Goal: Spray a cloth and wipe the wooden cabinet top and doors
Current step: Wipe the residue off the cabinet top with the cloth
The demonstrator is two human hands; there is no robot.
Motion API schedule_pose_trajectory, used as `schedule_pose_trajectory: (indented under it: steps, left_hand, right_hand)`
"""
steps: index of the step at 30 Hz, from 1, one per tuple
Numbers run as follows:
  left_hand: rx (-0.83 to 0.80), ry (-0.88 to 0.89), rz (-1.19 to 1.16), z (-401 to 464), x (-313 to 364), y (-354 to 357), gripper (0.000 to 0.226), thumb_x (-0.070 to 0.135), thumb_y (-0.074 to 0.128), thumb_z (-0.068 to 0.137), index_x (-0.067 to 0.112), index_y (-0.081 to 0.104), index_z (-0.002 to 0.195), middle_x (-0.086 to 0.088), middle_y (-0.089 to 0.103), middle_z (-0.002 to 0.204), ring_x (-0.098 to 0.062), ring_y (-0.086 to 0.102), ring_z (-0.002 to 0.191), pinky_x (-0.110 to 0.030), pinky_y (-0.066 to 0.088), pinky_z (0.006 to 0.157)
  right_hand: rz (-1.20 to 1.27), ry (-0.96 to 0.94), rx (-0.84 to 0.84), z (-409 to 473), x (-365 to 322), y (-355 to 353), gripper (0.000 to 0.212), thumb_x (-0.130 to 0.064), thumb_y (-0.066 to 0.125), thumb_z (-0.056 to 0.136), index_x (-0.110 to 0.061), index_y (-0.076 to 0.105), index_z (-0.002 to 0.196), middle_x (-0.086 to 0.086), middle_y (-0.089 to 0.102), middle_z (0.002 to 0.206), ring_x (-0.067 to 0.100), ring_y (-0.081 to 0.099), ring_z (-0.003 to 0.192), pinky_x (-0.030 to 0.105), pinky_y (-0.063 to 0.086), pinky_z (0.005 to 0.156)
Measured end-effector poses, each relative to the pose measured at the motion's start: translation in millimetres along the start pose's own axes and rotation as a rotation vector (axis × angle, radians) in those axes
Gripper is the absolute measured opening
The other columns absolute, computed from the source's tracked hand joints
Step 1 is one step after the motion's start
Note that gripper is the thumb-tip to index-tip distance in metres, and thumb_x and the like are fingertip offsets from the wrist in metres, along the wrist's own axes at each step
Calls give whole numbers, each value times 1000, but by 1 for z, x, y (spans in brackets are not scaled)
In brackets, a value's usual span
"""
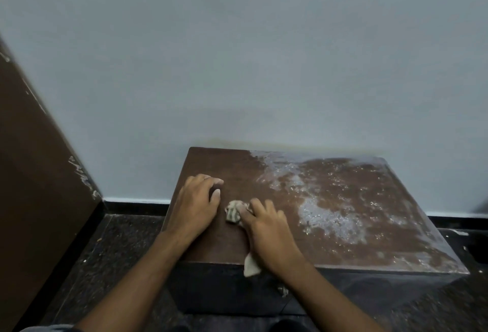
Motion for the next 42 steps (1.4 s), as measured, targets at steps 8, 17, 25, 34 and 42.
schedule_pose_trajectory:
  steps: [8, 17, 25, 34, 42]
  left_hand:
    - [-96, 127, 64, 24, 5, 17, 27, 28, 58, 91, 26, 64, 117, 10, 59, 113, -11, 50, 106, -26, 43, 91]
    - [-139, 174, 99, 72, 1, 42, 32, 34, 54, 93, 27, 59, 123, 9, 55, 118, -12, 47, 112, -31, 41, 96]
    - [-75, 102, 68, 84, -22, 42, 28, 30, 58, 91, 26, 63, 119, 10, 58, 114, -11, 50, 106, -31, 44, 94]
    - [4, -33, 53, 76, -53, 15, 25, 28, 60, 92, 29, 64, 116, 11, 57, 116, -10, 49, 112, -28, 40, 96]
    - [65, -196, -72, 73, -73, 9, 26, 18, 61, 90, 24, 66, 115, 6, 58, 121, -16, 49, 119, -32, 39, 102]
  right_hand:
    - [-20, 144, -67, 51, 42, -1, 37, -38, 36, 106, -27, 55, 135, 1, 46, 131, 27, 43, 118, 46, 42, 94]
    - [-70, 215, -44, 142, 82, 16, 32, -29, 41, 106, -20, 55, 133, 5, 47, 129, 30, 44, 115, 46, 42, 88]
    - [-51, 256, 23, 173, 81, 27, 26, -27, 44, 104, -19, 61, 122, 4, 49, 124, 30, 45, 111, 45, 42, 82]
    - [-113, 348, 49, 172, 86, 29, 29, -18, 45, 100, -19, 61, 125, 4, 48, 127, 30, 45, 112, 45, 43, 83]
    - [-16, -165, 8, 140, -18, 48, 33, -21, 46, 98, -15, 58, 127, 7, 51, 119, 31, 48, 102, 48, 44, 77]
Point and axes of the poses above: each hand's wrist, its own z-axis towards the middle knuckle, its own y-axis out of the palm, x = y × z, the point moved 2 cm from there along z, towards the middle knuckle
